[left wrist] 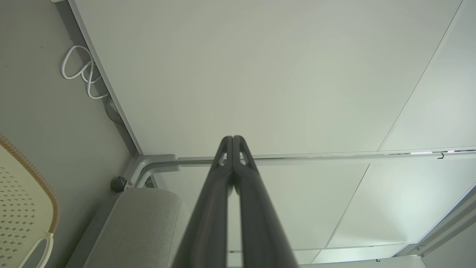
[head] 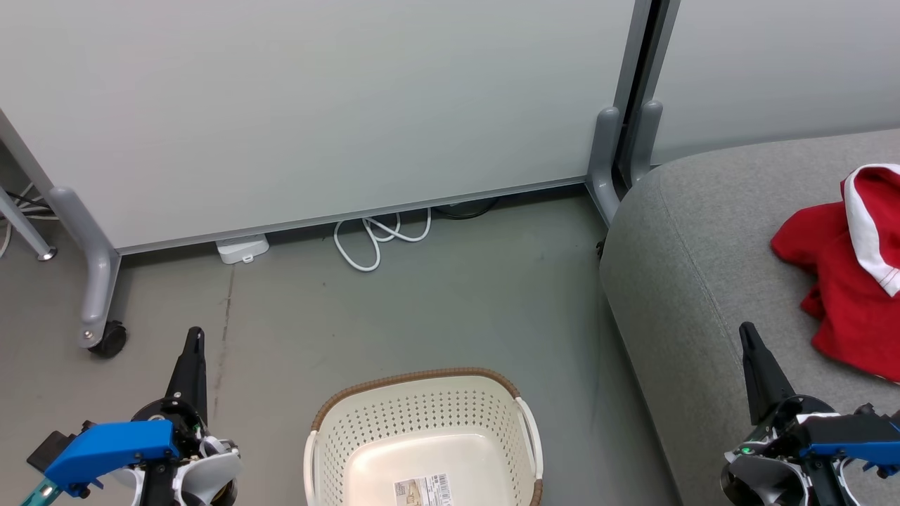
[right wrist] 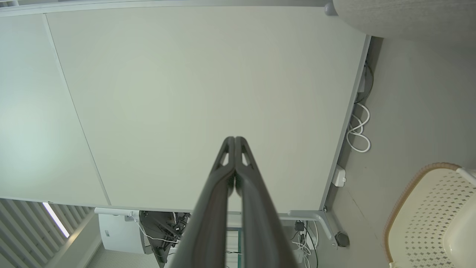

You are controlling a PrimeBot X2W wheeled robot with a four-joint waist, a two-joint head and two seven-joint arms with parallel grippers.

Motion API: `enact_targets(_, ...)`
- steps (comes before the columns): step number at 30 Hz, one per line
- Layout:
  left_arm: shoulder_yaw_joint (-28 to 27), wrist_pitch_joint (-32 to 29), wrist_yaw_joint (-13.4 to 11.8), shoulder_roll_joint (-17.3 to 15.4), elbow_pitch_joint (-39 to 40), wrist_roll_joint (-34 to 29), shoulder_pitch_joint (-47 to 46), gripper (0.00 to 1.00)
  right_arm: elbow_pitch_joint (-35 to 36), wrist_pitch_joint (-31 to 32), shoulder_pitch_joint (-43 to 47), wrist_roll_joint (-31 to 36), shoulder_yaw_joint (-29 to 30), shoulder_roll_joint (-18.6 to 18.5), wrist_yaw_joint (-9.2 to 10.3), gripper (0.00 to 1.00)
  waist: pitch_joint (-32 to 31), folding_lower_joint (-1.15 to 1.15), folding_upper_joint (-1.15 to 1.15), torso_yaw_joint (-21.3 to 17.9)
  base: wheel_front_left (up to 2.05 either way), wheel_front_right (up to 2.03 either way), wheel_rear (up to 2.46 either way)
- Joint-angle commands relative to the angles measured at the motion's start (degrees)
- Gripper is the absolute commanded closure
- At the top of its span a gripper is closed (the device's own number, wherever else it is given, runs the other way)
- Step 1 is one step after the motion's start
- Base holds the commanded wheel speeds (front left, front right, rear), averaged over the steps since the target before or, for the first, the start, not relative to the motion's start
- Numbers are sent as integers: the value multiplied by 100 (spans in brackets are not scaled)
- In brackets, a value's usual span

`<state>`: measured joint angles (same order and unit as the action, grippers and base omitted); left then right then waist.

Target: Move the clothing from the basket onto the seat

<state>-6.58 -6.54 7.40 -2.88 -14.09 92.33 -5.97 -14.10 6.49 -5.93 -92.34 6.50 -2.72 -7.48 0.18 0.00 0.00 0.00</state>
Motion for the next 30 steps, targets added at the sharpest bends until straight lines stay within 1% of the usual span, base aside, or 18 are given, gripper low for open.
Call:
enact_targets(1,-15,-22,16,6,22,13,-55,100,19,15,-59,-15,10,-29,-2,100,0,0,0,0,0,0,0)
enact_targets(30,-13,-20,16,6,23,15,-55,100,19,15,-58,-15,9,-30,-2,100,0,0,0,0,0,0,0)
